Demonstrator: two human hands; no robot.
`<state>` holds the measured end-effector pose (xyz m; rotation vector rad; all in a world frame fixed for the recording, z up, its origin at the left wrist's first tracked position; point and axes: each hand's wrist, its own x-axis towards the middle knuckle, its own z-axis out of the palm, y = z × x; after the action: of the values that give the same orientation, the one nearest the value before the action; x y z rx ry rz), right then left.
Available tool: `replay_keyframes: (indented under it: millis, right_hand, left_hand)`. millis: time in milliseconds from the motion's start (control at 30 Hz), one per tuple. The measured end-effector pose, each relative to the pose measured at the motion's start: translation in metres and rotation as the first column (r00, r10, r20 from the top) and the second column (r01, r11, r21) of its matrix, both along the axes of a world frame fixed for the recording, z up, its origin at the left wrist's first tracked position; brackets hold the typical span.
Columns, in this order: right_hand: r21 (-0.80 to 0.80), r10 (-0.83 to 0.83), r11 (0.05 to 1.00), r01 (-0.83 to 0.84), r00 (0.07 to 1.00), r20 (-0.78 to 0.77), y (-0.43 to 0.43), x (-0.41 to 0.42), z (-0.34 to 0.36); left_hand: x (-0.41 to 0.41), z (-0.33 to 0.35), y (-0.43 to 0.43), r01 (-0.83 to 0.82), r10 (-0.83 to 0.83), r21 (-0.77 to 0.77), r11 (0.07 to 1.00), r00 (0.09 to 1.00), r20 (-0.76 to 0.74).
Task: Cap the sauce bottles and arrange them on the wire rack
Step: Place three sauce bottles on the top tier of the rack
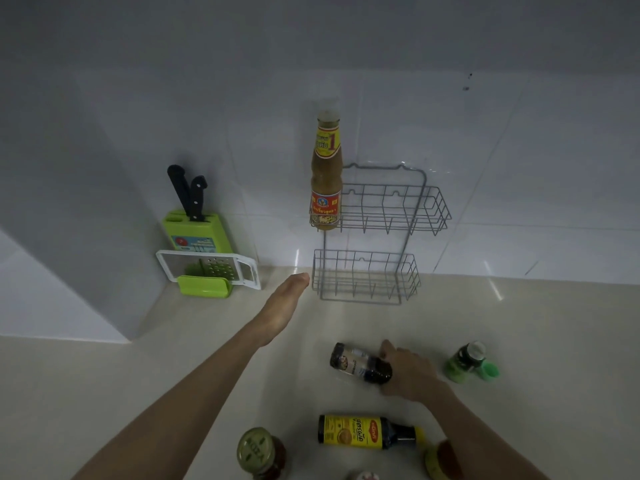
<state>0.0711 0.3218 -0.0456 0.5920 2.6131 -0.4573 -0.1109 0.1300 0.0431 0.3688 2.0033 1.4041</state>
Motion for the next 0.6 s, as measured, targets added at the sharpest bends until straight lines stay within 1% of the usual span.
replay_keyframes:
  millis: [133,200,267,367,500,600]
  right_hand:
    - [-0.008,-0.036,0.999,0.035,0.984,-0.177,0.004,-0.009,0.033]
    - [-0.014,-0.018,1.0,0.015,0.965,-0.263,0.004,-0.017,0.051]
    - [-0.004,0.027,1.0,-0.03,0.95,-0.312,0.005,-0.024,0.071]
    - [-0.08,0.017,0.995,-0.053,0.919,-0.395,0.008,-0.029,0.108]
    - [-0.142,-0.023,0.988,-0.066,0.837,-0.546,0.022,-0.033,0.18]
    - [-0.145,-0.055,0.988,-0.059,0.735,-0.676,0.033,-0.034,0.237]
  left_hand:
    - [-0.001,0.007,0.006,-0.042,0.043,0.032,0.999,0.999,-0.032]
    - [-0.002,0.013,0.01,-0.063,0.065,0.038,0.997,0.997,-0.05]
    - [-0.003,0.02,0.015,-0.087,0.092,0.057,0.995,0.993,-0.079]
    - [-0.009,0.035,0.023,-0.135,0.146,0.086,0.987,0.98,-0.138]
    - [-0.021,0.065,0.034,-0.163,0.19,0.134,0.978,0.956,-0.224]
    - [-0.033,0.083,0.039,-0.17,0.212,0.186,0.968,0.947,-0.239]
